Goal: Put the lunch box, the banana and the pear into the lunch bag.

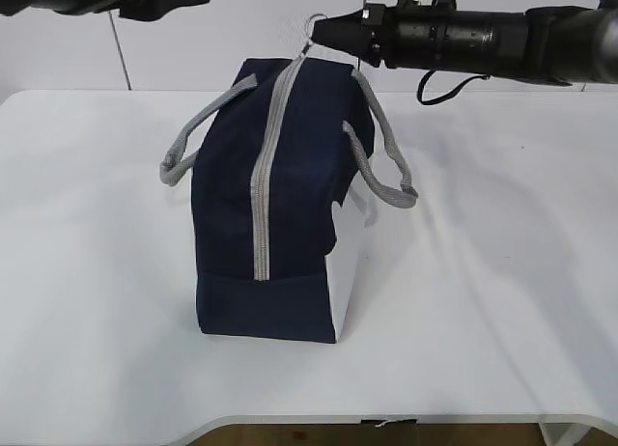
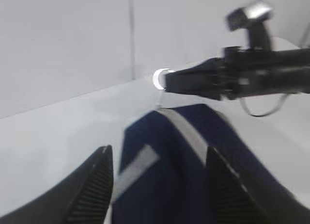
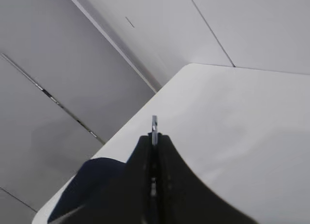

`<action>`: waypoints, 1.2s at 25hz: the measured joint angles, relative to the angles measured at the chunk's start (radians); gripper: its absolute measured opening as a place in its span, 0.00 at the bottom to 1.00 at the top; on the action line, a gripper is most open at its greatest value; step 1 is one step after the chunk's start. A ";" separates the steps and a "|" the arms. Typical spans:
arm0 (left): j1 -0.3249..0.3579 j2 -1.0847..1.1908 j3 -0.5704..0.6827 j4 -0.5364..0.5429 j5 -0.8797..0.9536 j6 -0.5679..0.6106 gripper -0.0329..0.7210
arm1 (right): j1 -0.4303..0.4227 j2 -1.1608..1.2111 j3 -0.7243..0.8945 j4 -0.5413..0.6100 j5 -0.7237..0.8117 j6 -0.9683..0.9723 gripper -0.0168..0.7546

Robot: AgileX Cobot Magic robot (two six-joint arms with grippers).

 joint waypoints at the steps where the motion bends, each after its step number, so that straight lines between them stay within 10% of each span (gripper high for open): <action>1: 0.017 0.015 -0.008 -0.008 -0.007 0.000 0.64 | 0.000 0.000 -0.012 0.000 0.014 0.000 0.03; 30: 0.087 0.478 -0.353 -0.207 0.063 0.000 0.57 | 0.000 0.002 -0.081 -0.109 0.019 0.030 0.03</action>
